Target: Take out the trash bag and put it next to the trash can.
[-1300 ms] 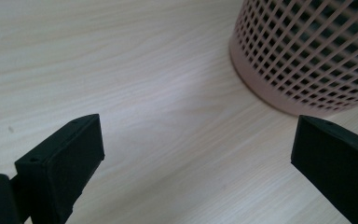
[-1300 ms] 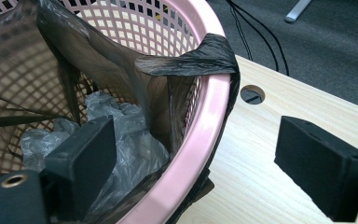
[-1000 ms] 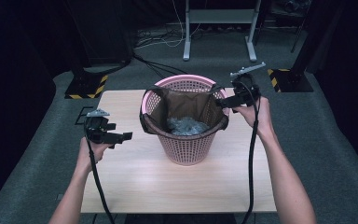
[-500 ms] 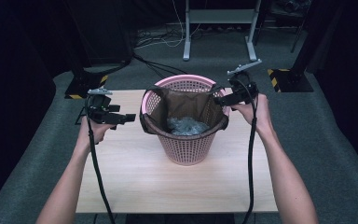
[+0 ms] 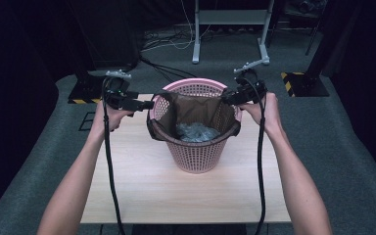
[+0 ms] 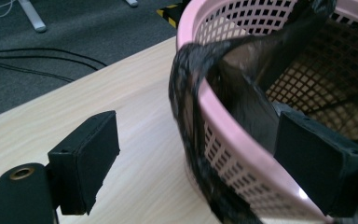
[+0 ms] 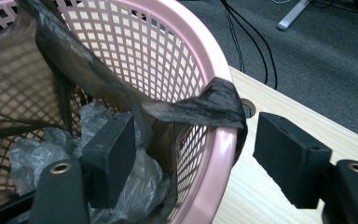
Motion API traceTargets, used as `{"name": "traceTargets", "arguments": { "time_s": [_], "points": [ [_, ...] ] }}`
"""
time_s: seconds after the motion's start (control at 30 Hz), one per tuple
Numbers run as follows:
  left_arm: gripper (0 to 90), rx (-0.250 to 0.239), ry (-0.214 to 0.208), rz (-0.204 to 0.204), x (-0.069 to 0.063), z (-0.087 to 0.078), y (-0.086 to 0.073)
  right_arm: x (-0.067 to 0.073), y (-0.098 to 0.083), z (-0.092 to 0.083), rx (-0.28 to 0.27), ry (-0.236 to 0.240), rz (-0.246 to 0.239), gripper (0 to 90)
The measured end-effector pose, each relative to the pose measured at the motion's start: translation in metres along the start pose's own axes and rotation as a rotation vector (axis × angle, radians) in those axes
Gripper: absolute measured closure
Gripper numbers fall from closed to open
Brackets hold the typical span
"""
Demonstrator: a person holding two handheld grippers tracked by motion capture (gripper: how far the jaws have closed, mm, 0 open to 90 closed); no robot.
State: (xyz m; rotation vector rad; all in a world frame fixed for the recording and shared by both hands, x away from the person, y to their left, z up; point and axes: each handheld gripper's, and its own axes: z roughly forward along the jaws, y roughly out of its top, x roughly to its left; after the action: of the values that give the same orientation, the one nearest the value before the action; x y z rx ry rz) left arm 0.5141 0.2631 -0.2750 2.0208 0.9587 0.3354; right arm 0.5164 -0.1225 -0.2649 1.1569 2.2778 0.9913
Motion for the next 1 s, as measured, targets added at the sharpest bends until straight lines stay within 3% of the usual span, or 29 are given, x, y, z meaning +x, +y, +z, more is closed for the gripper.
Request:
{"name": "traceTargets", "arguments": {
  "time_s": [0.23,0.33,0.47,0.67,0.77,0.87,1.0],
  "points": [
    [21.2,0.001,0.022,0.024,-0.003,0.015,0.019,-0.004,0.005,0.004,-0.002,-0.003,0.001,41.0],
    [33.5,-0.002,0.027,0.019,-0.003,0.023,0.025,-0.005,0.008,0.012,0.009,-0.018,0.001,45.7],
    [42.8,0.019,0.051,0.022,-0.003,0.034,0.029,-0.007,0.01,0.017,0.014,-0.03,0.013,49.8],
    [65.0,0.021,0.063,0.069,-0.007,0.043,0.026,-0.01,0.01,0.018,0.02,-0.031,0.025,59.3],
    [73.2,0.016,0.101,0.104,-0.012,0.043,0.023,-0.011,0.009,0.017,0.022,-0.041,0.03,58.1],
    [74.6,0.017,0.118,0.118,-0.015,0.042,0.024,-0.014,0.007,0.017,0.023,-0.048,0.057,52.7],
    [75.0,0.018,0.136,0.122,-0.018,0.041,0.024,-0.016,0.005,0.017,0.016,-0.038,0.073,60.9]
  ]
}}
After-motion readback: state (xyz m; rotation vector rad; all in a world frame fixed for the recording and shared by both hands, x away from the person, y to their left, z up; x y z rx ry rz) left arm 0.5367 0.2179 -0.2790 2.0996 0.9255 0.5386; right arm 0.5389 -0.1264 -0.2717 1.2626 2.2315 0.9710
